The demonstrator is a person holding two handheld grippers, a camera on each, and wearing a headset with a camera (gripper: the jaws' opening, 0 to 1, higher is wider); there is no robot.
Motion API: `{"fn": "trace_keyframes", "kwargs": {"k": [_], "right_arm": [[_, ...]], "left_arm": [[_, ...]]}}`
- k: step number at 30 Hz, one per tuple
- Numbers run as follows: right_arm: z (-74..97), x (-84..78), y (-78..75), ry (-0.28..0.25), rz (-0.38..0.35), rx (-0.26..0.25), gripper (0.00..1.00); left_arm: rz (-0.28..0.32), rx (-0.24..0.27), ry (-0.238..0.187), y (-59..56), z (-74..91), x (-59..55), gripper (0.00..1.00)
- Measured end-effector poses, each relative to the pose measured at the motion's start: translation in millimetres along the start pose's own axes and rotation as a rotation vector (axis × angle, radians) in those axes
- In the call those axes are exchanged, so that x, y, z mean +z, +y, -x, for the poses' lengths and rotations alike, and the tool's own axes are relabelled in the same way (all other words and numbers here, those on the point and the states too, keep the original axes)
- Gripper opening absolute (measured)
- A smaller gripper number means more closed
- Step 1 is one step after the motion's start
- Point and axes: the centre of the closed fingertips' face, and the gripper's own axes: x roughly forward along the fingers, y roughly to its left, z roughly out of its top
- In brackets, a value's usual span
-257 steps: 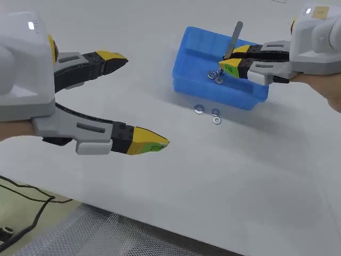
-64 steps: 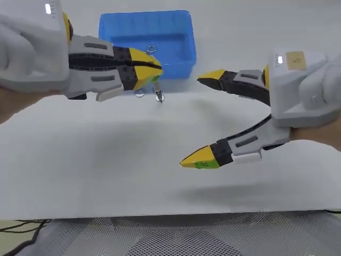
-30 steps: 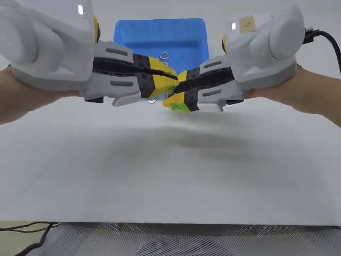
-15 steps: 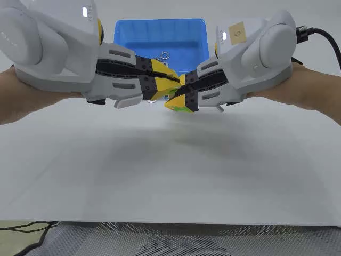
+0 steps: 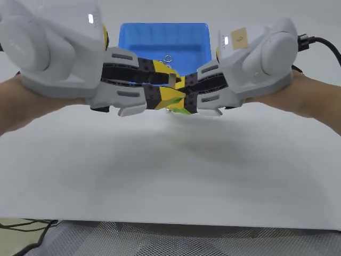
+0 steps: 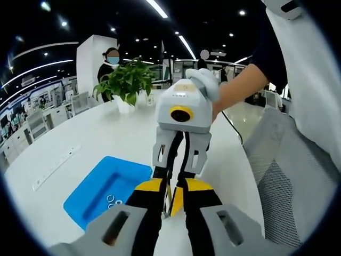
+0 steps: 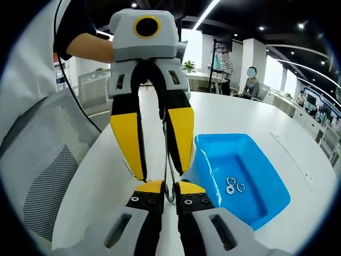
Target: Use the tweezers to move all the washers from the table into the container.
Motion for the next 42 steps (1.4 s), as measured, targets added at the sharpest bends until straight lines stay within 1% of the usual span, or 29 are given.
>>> {"fn": "trace_keyframes", "kwargs": {"k": [4, 6, 7, 8, 9, 10, 11, 13, 14, 17, 18, 20, 21, 22, 23, 26, 31, 34, 36, 40, 42], "right_arm": [[4.9, 1.8, 2.1, 0.005, -0.004, -0.004, 0.09], [8.1, 3.7, 2.9, 0.005, -0.007, -0.009, 0.09], [9.4, 4.6, 3.2, 0.003, -0.010, -0.011, 0.09], [11.4, 6.2, 3.5, 0.001, -0.012, -0.016, 0.09], [12.6, 7.1, 3.7, 0.001, -0.011, -0.018, 0.09], [13.9, 8.2, 3.9, 0.001, -0.010, -0.020, 0.09], [16.0, 10.3, 4.3, -0.001, -0.013, -0.022, 0.09], [19.7, 15.1, 4.9, -0.011, -0.025, -0.027, 0.09], [21.2, 16.9, 5.2, -0.012, -0.025, -0.029, 0.09], [26.4, 24.4, 4.9, -0.025, -0.030, -0.038, 0.09], [28.8, 27.8, 5.0, -0.030, -0.029, -0.043, 0.09], [33.1, 33.3, 5.7, -0.035, -0.025, -0.048, 0.09], [35.0, 35.6, 5.9, -0.038, -0.023, -0.051, 0.09], [38.0, 39.4, 6.2, -0.044, -0.022, -0.054, 0.09], [39.6, 41.5, 6.2, -0.047, -0.024, -0.056, 0.09], [45.0, 47.9, 4.6, -0.056, -0.018, -0.065, 0.09], [51.0, 53.5, -5.8, -0.059, -0.018, -0.086, 0.09], [55.1, 57.0, -12.0, -0.060, -0.016, -0.098, 0.09], [58.4, 59.6, -16.4, -0.060, -0.013, -0.106, 0.09], [63.7, 62.3, -28.3, -0.063, -0.004, -0.125, 0.09], [65.4, 61.8, -36.3, -0.068, -0.017, -0.138, 0.09]], "left_arm": [[0.013, 0.038, -0.008, 6.6, 4.9, -0.6, 0.22], [0.023, 0.057, -0.006, 9.6, 4.0, -0.9, 0.25], [0.082, 0.065, -0.001, 3.1, 9.7, -4.6, 0.25], [0.082, 0.072, -0.001, 0.7, 15.6, -5.9, 0.26], [0.067, 0.094, -0.003, 5.4, 22.3, -7.3, 0.26], [0.076, 0.102, -0.006, 6.7, 28.2, -9.4, 0.27], [0.108, 0.095, -0.019, -1.4, 30.7, -7.2, 0.28], [0.113, 0.123, -0.018, 0.6, 38.1, -7.2, 0.29], [0.118, 0.126, -0.023, 1.0, 40.2, -6.3, 0.30], [0.122, 0.164, -0.039, 4.4, 50.5, -4.8, 0.35], [0.130, 0.167, -0.045, 4.8, 52.5, -4.3, 0.36], [0.132, 0.178, -0.054, 5.0, 57.3, -3.6, 0.37], [0.116, 0.195, -0.048, 3.4, 58.5, -1.2, 0.39], [0.126, 0.200, -0.053, 1.0, 58.1, 1.1, 0.41], [0.135, 0.209, -0.065, 1.7, 60.6, 1.9, 0.44], [0.140, 0.227, -0.073, 3.6, 69.9, -1.7, 0.50], [0.151, 0.246, -0.077, 3.4, 78.9, -8.6, 0.55], [0.166, 0.258, -0.094, 4.7, 83.0, -9.5, 0.57], [0.172, 0.267, -0.101, 2.9, 81.9, -7.1, 0.60], [0.190, 0.282, -0.112, 5.6, 84.0, -8.9, 0.70], [0.197, 0.283, -0.116, 5.9, 84.7, -9.3, 0.75]]}}
